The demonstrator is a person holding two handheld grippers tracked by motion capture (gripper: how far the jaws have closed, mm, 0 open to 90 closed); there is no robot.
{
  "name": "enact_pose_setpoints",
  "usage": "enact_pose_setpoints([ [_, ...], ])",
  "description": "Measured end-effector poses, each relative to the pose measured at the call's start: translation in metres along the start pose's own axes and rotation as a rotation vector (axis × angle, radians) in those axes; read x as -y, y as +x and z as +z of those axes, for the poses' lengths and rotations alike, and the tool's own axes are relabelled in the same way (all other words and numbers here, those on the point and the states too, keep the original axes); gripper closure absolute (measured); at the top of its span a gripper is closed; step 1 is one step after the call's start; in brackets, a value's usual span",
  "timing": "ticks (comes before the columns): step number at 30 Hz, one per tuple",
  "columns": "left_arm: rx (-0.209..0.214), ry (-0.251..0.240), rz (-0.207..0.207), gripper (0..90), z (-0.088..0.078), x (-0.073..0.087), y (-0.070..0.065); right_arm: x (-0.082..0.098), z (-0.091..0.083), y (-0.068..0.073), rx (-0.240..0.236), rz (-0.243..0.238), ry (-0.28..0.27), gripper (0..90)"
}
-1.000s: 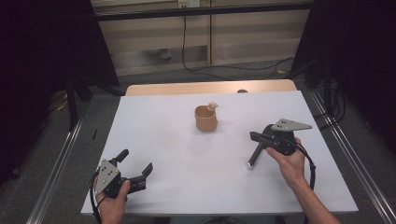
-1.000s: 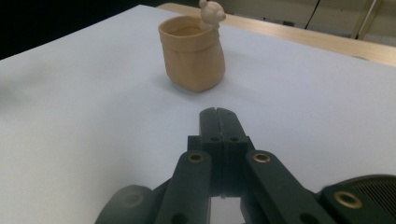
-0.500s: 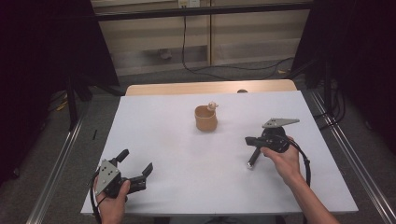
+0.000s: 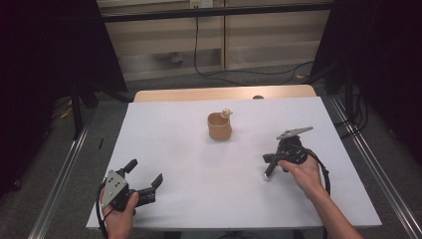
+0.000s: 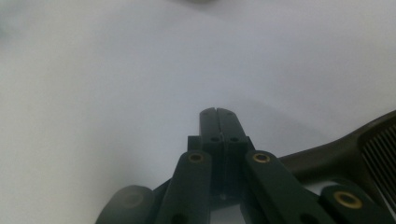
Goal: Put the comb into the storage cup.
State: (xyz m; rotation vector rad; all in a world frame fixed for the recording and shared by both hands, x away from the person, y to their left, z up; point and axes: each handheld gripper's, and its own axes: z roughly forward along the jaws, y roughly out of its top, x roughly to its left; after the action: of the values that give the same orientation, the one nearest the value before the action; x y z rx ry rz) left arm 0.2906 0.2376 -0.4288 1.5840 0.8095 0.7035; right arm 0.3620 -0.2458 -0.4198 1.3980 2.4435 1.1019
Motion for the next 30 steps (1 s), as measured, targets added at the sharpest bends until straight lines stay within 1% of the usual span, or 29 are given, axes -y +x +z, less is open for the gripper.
enact_pose_setpoints([
  [2, 0.000, 0.001, 0.002, 3.1, 0.000, 0.000, 0.000, 0.001, 0.001, 0.000, -0.010, 0.004, 0.021, 90.0],
  [4, 0.001, -0.002, 0.000, 3.1, 0.000, 0.000, 0.000, 0.001, 0.002, 0.000, -0.011, -0.001, 0.026, 90.0],
  [5, 0.002, -0.006, -0.009, 3.0, 0.000, 0.000, -0.001, 0.001, 0.004, 0.001, -0.018, -0.001, 0.047, 90.0],
  [7, 0.002, -0.006, -0.007, 3.1, 0.000, 0.000, -0.001, 0.002, 0.006, 0.002, -0.016, 0.001, 0.065, 90.0],
  [10, 0.003, -0.006, -0.005, 3.1, 0.000, 0.000, 0.000, 0.002, 0.008, 0.002, -0.022, -0.003, 0.080, 90.0],
  [13, 0.004, -0.008, -0.009, 3.1, 0.000, 0.000, 0.000, 0.003, 0.010, 0.002, -0.028, 0.000, 0.087, 90.0],
  [16, 0.002, -0.011, -0.004, 3.0, 0.000, -0.001, 0.000, 0.004, 0.012, 0.002, -0.035, 0.006, 0.097, 90.0],
  [17, 0.001, -0.012, -0.002, 3.1, 0.000, -0.001, 0.000, 0.005, 0.013, 0.002, -0.037, -0.004, 0.100, 90.0],
  [22, 0.003, -0.008, -0.005, 3.1, 0.000, 0.000, 0.000, 0.005, 0.015, 0.002, -0.038, -0.007, 0.115, 90.0],
  [23, 0.007, -0.009, -0.003, 3.0, 0.000, -0.001, 0.000, 0.005, 0.015, 0.002, -0.033, -0.016, 0.125, 90.0],
  [24, 0.007, -0.009, -0.003, 3.1, 0.000, -0.001, 0.000, 0.005, 0.015, 0.002, -0.033, -0.016, 0.125, 90.0],
  [25, 0.004, -0.010, -0.005, 3.0, 0.000, -0.001, 0.000, 0.005, 0.015, 0.003, -0.035, -0.017, 0.136, 90.0],
  [30, 0.007, -0.008, -0.004, 3.1, 0.000, -0.001, 0.000, 0.006, 0.015, 0.004, -0.037, -0.019, 0.142, 90.0],
])
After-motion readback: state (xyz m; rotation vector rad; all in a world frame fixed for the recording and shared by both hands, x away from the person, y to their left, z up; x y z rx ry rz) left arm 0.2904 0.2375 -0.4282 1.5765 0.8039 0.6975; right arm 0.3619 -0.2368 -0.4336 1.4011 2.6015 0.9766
